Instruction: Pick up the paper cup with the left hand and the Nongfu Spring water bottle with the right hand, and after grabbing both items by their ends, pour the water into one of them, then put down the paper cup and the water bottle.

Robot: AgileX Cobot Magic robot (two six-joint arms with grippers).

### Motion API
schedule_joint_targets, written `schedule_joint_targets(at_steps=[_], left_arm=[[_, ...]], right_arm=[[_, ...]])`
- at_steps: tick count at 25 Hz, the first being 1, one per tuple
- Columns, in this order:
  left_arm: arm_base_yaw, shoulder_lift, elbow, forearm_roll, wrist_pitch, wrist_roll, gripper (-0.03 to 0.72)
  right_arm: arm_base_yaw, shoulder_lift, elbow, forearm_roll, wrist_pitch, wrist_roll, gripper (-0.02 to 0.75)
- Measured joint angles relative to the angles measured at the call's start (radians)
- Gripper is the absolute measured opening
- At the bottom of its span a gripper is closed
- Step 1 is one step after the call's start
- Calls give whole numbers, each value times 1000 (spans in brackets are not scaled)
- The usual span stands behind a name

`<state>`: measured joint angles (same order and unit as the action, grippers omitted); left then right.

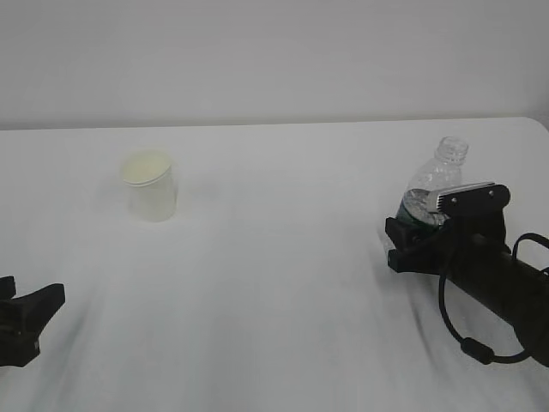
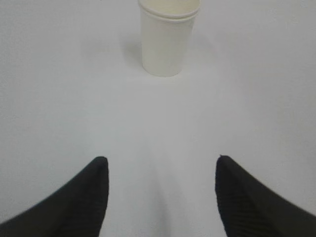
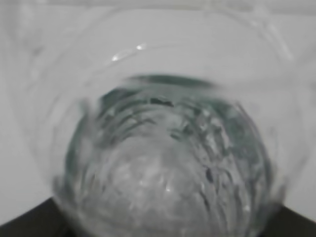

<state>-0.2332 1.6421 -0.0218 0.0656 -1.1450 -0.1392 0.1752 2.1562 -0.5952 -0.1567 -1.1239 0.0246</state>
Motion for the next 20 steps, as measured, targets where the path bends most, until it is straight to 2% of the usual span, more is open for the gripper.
schedule_joint_targets(at_steps=[7,13,20], left_arm=[[0,0,0,0,0,0,484],[0,0,0,-2,0,3,484],[0,6,-68,-7,0,109,485]], right_arm=[[0,-47,6,-52,10,-4,413],[0,-167,8,-56,99,-42,410],[0,-258,12,-59,162,-74,409]])
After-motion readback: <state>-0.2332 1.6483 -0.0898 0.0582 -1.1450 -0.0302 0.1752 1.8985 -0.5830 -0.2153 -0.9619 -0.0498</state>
